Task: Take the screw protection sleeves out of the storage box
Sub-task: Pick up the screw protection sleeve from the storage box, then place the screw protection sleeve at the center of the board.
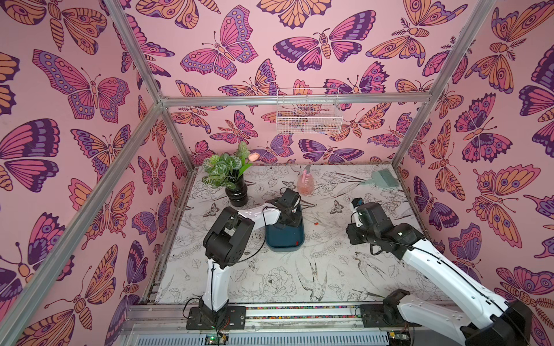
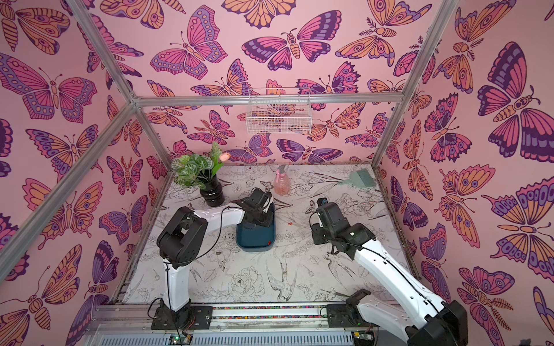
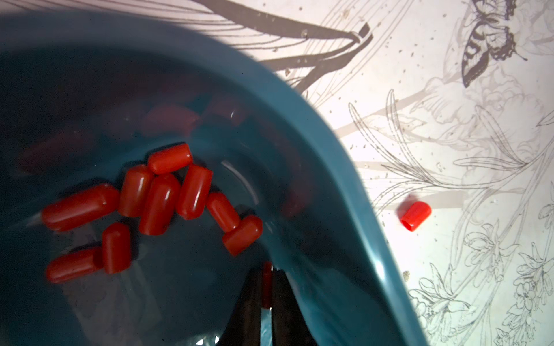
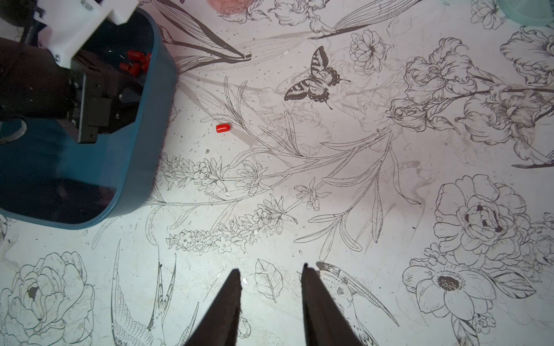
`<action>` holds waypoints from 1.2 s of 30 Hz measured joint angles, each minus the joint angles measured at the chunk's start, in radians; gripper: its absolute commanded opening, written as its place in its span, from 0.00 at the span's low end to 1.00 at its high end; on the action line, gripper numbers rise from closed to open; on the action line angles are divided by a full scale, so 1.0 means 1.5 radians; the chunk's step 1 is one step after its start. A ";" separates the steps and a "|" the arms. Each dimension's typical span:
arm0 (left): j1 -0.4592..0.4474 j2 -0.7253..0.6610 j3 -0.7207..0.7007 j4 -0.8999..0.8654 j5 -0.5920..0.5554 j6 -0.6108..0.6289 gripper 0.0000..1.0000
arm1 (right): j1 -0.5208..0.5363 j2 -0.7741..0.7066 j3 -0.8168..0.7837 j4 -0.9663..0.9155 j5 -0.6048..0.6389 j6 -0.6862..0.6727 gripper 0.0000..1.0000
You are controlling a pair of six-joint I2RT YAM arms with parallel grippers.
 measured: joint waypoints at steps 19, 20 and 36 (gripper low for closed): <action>-0.007 -0.145 -0.015 -0.043 0.003 -0.007 0.12 | 0.000 -0.011 0.000 0.000 0.000 0.000 0.38; -0.008 -0.154 -0.015 -0.045 0.004 -0.008 0.12 | 0.000 -0.011 0.000 0.000 0.000 0.000 0.38; -0.047 -0.190 0.027 -0.082 0.057 -0.021 0.12 | 0.000 -0.021 -0.001 0.000 0.005 0.000 0.38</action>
